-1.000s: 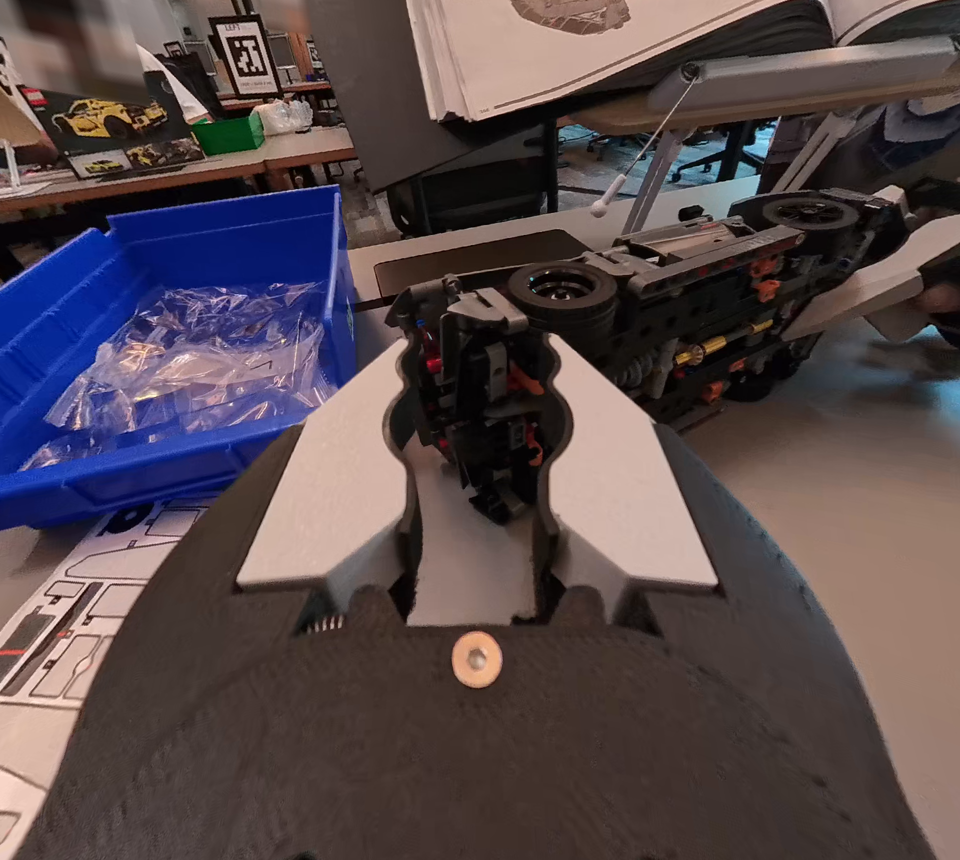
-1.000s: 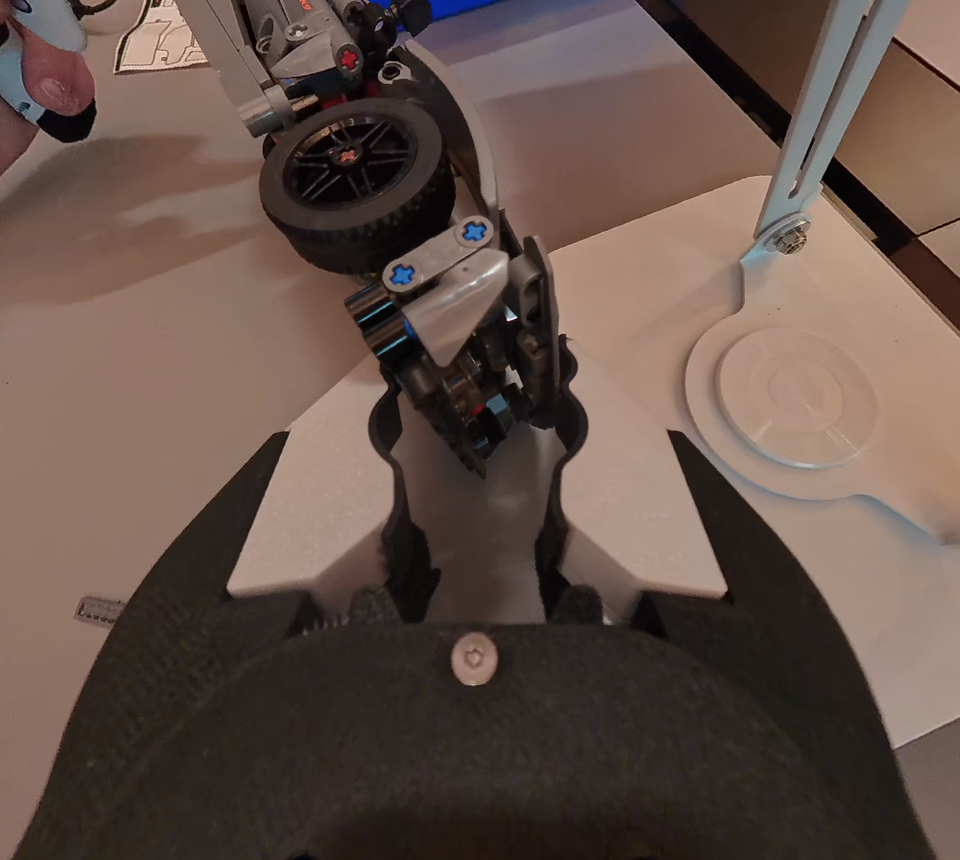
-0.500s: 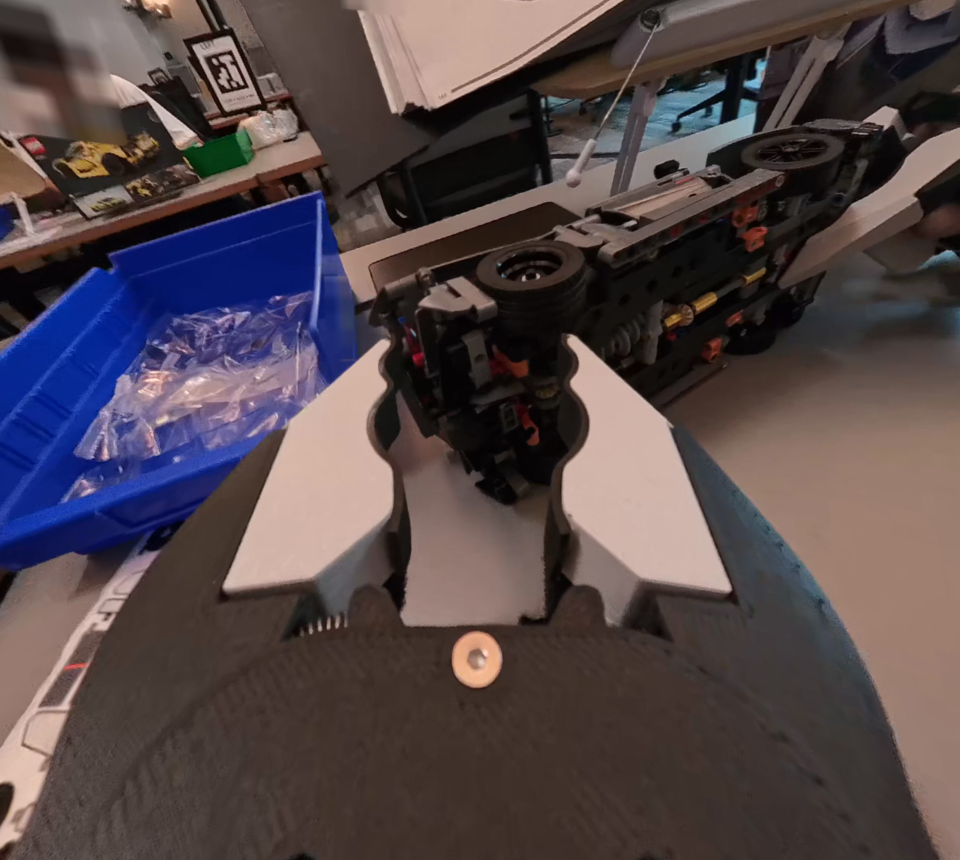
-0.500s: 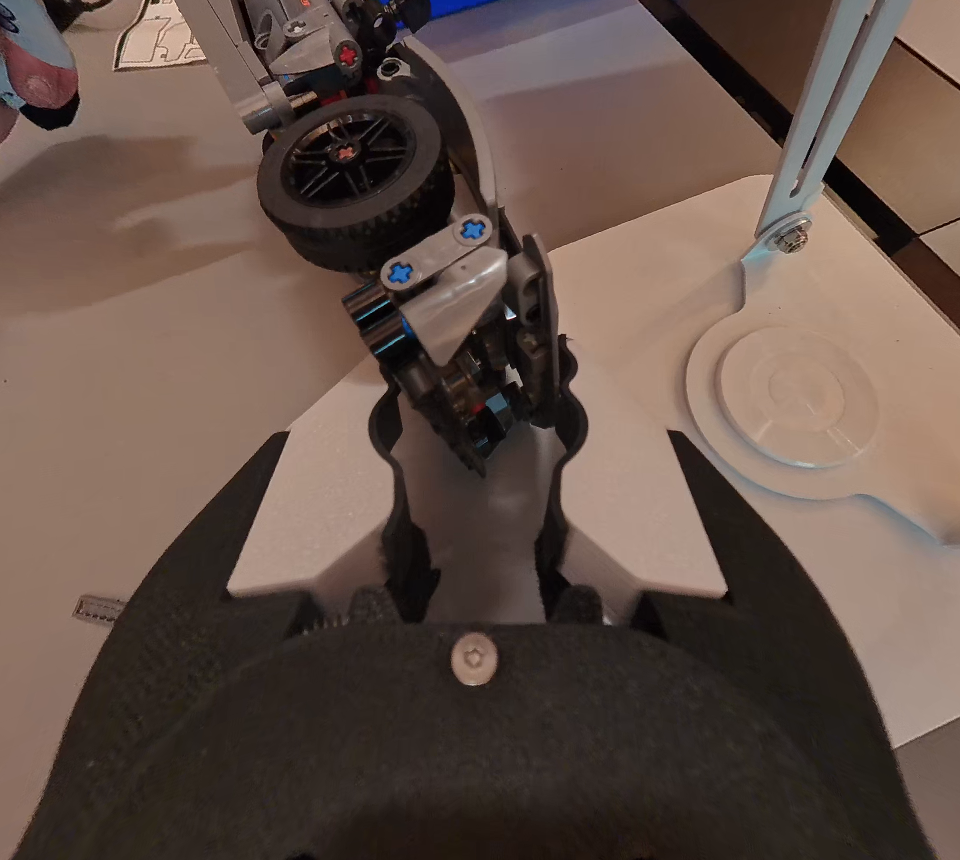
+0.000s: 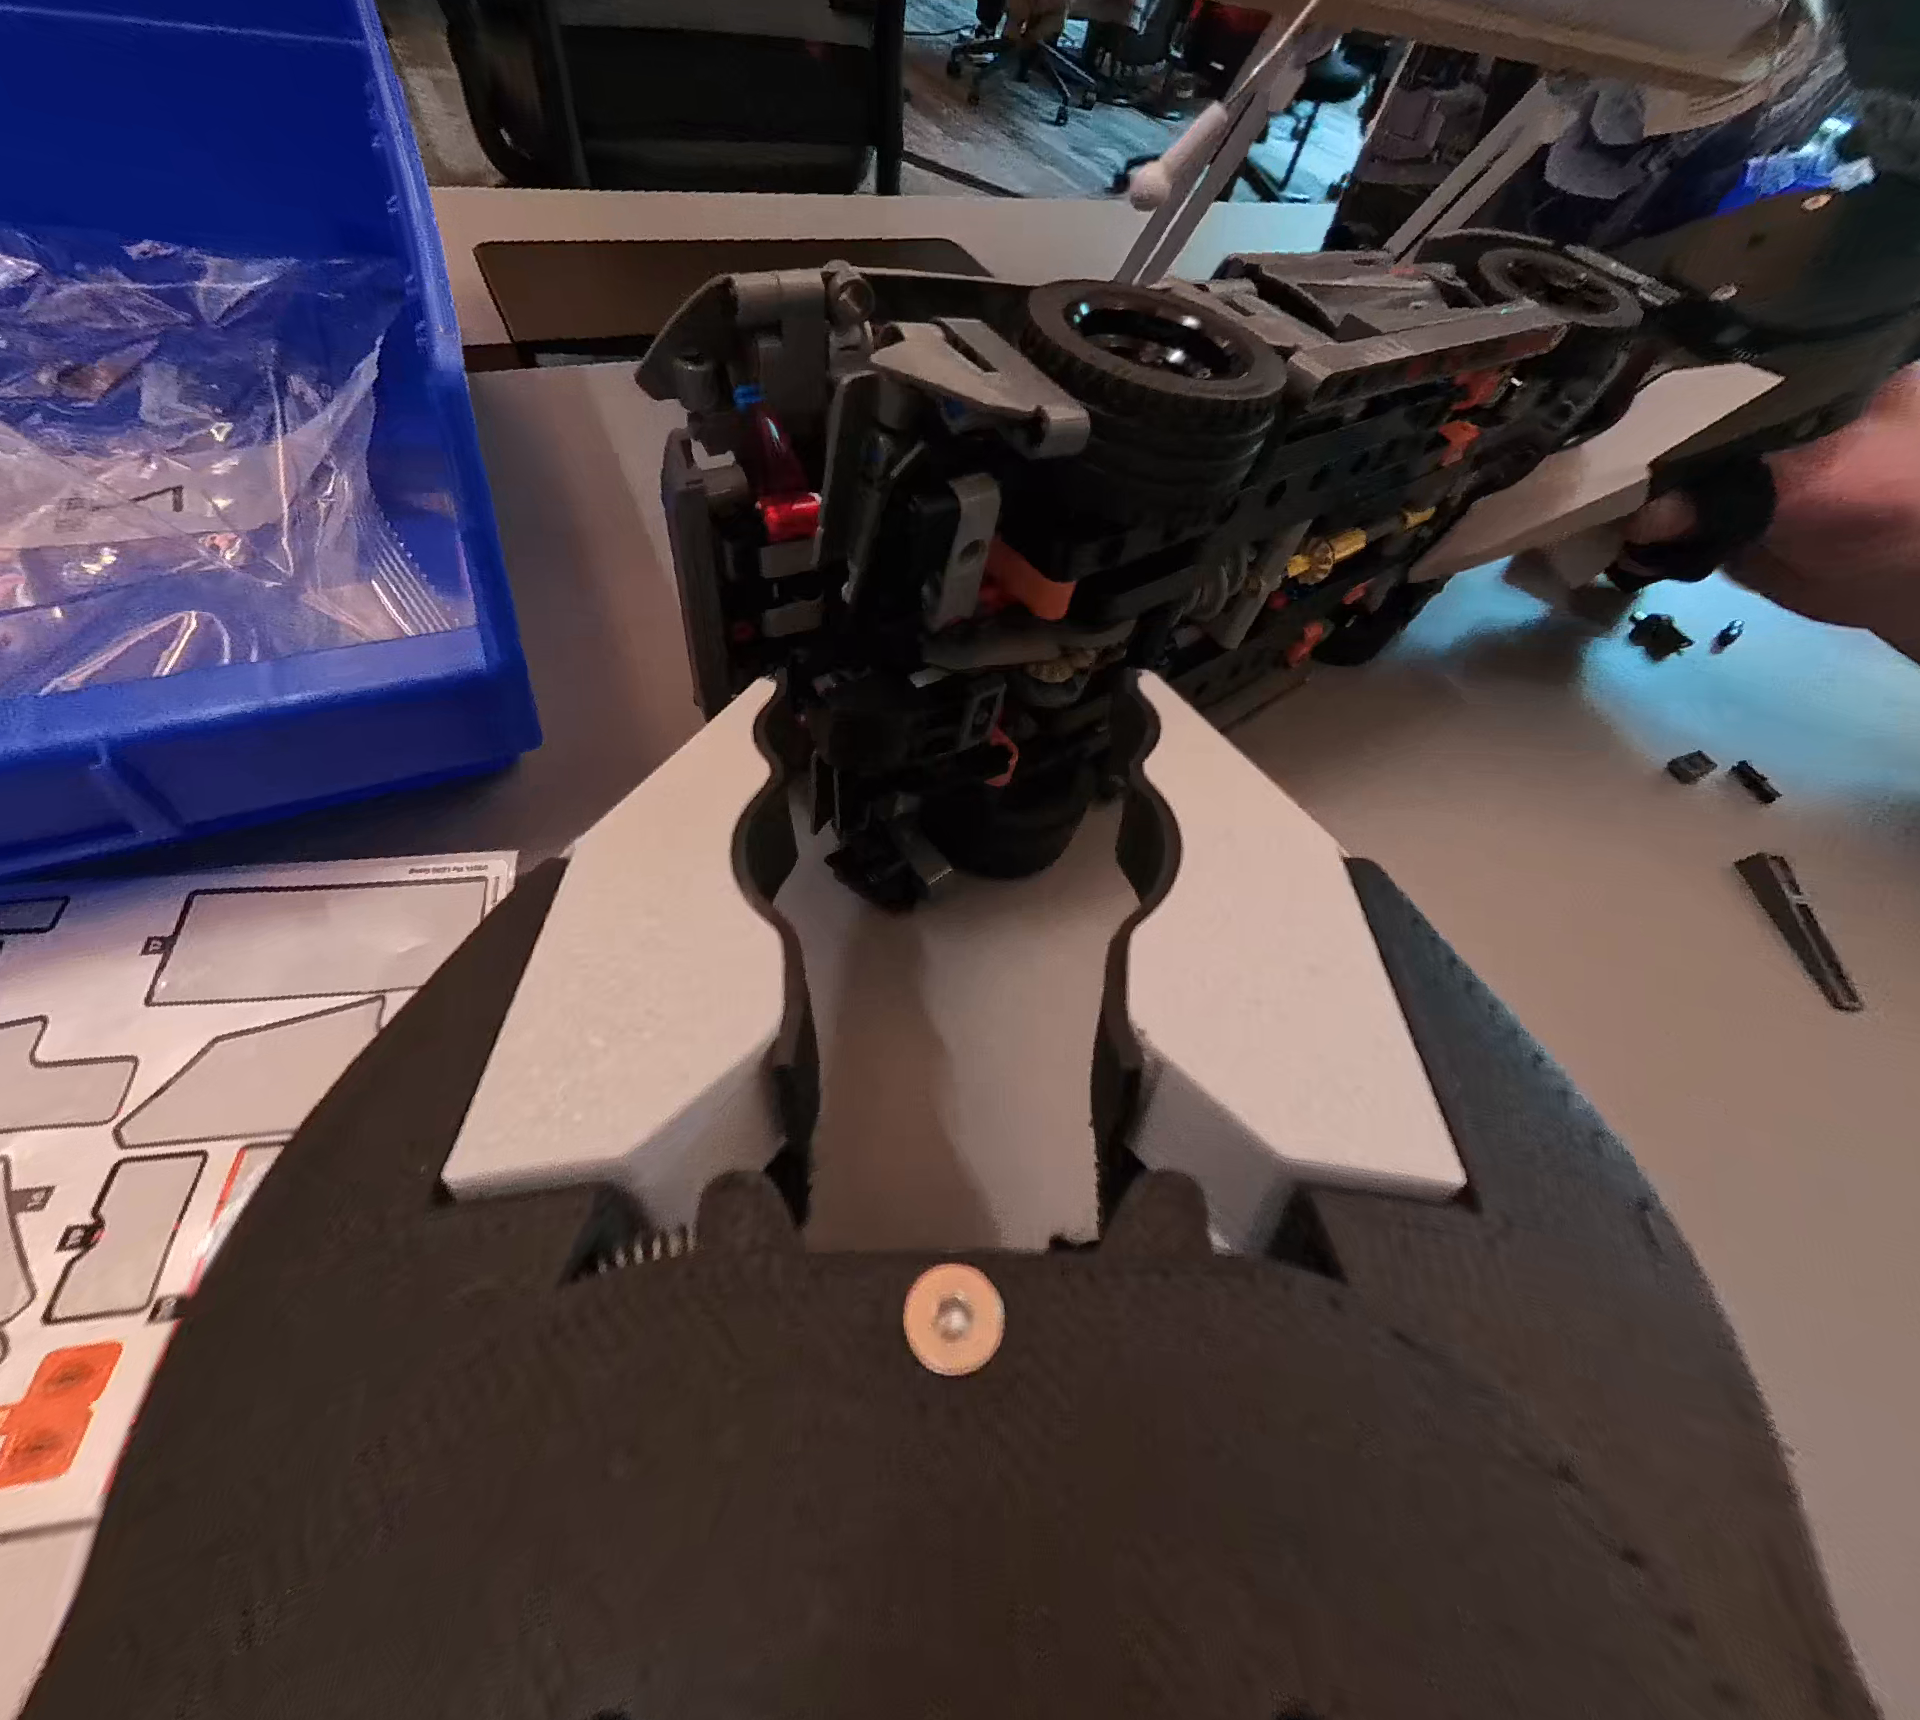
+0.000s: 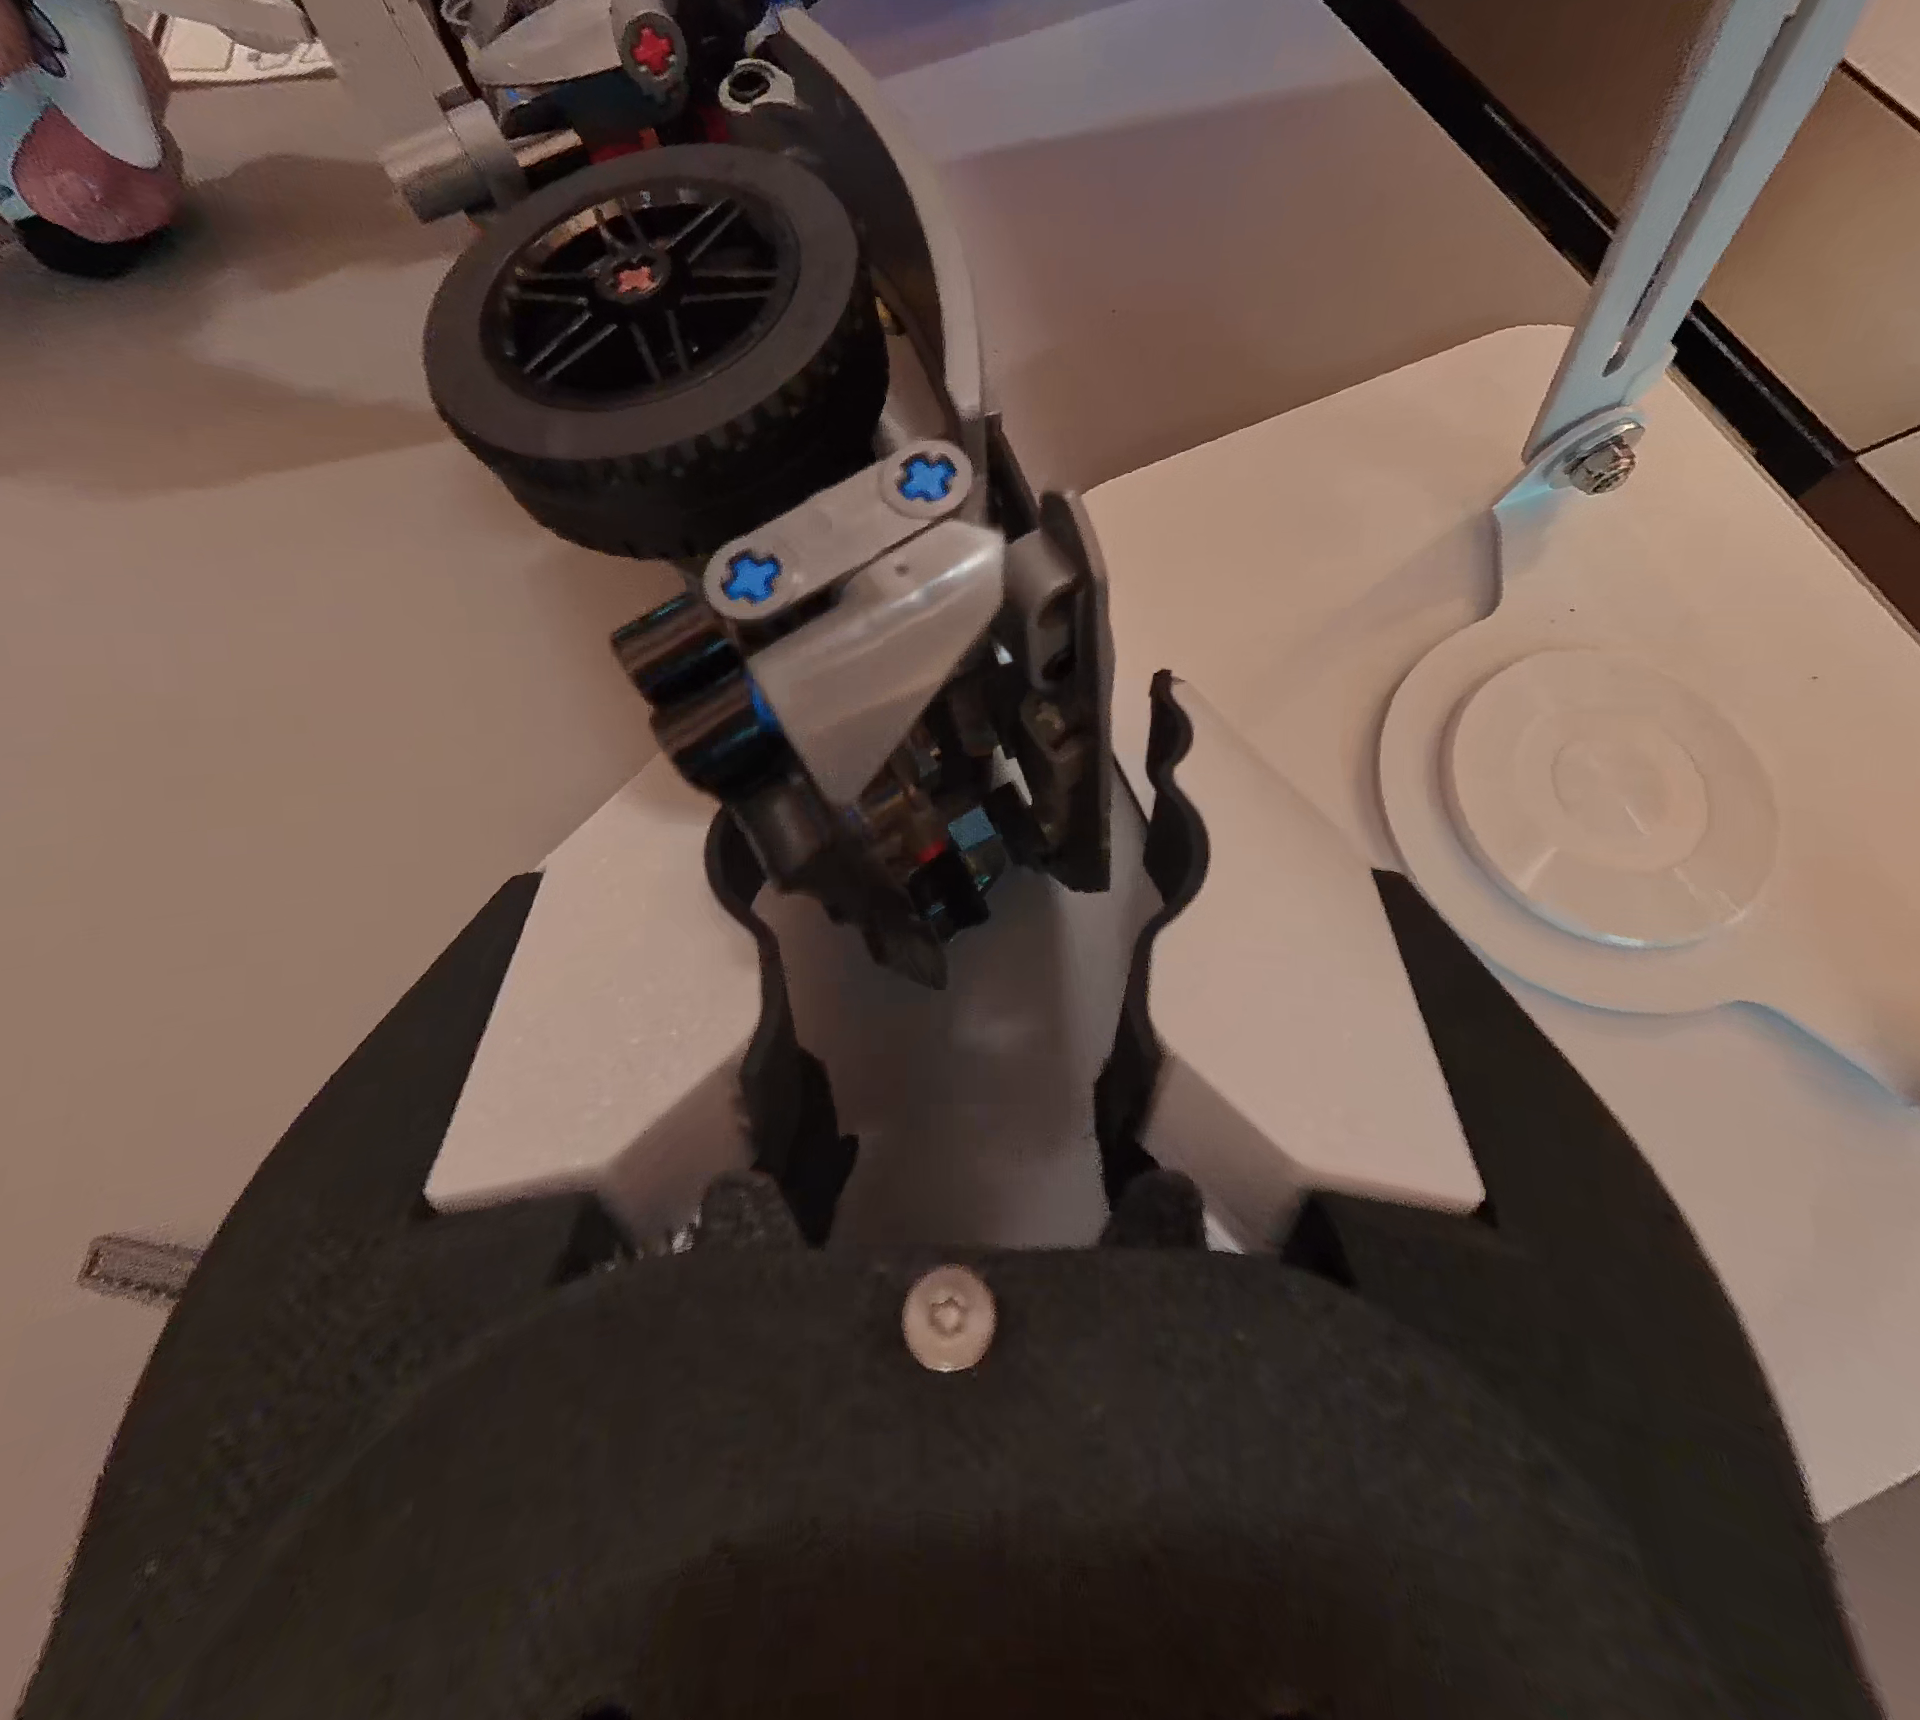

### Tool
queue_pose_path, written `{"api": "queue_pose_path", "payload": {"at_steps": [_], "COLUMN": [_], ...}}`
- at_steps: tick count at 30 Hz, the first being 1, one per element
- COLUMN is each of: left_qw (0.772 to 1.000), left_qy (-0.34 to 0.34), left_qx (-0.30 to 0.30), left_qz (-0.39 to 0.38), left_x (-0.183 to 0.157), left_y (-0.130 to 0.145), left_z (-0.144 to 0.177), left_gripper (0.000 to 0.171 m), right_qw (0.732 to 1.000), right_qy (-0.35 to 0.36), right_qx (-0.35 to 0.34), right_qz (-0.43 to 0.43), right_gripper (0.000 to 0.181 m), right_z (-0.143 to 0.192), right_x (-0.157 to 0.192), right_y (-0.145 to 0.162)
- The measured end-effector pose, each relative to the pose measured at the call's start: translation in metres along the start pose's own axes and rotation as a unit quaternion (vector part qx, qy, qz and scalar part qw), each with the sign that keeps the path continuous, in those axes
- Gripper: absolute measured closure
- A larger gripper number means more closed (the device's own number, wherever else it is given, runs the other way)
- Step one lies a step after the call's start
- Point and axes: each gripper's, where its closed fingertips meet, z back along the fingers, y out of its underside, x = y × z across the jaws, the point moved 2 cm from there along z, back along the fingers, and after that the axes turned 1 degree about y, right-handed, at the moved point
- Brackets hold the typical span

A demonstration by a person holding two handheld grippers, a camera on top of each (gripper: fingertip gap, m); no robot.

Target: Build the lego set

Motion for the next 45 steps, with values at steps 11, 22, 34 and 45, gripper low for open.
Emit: {"api": "queue_pose_path", "payload": {"at_steps": [11,22,34,45], "left_qw": [1.0,0.998,0.996,0.988], "left_qy": [-0.005,0.013,0.045,0.116], "left_qx": [0.0,0.045,0.071,0.1], "left_qz": [0.007,-0.049,-0.013,0.032], "left_x": [0.007,0.0,-0.001,-0.037], "left_y": [0.0,0.005,0.009,0.011], "left_z": [0.006,-0.017,-0.022,-0.005], "left_gripper": [0.115,0.111,0.127,0.128], "right_qw": [0.999,0.998,0.996,0.974], "right_qy": [-0.036,-0.067,-0.09,-0.204], "right_qx": [0.009,0.005,0.014,0.074], "right_qz": [-0.005,0.004,-0.004,-0.07], "right_gripper": [0.12,0.125,0.13,0.133], "right_z": [-0.007,-0.004,0.005,0.029], "right_x": [0.005,-0.004,-0.003,0.012], "right_y": [0.001,0.002,0.0,0.014]}}
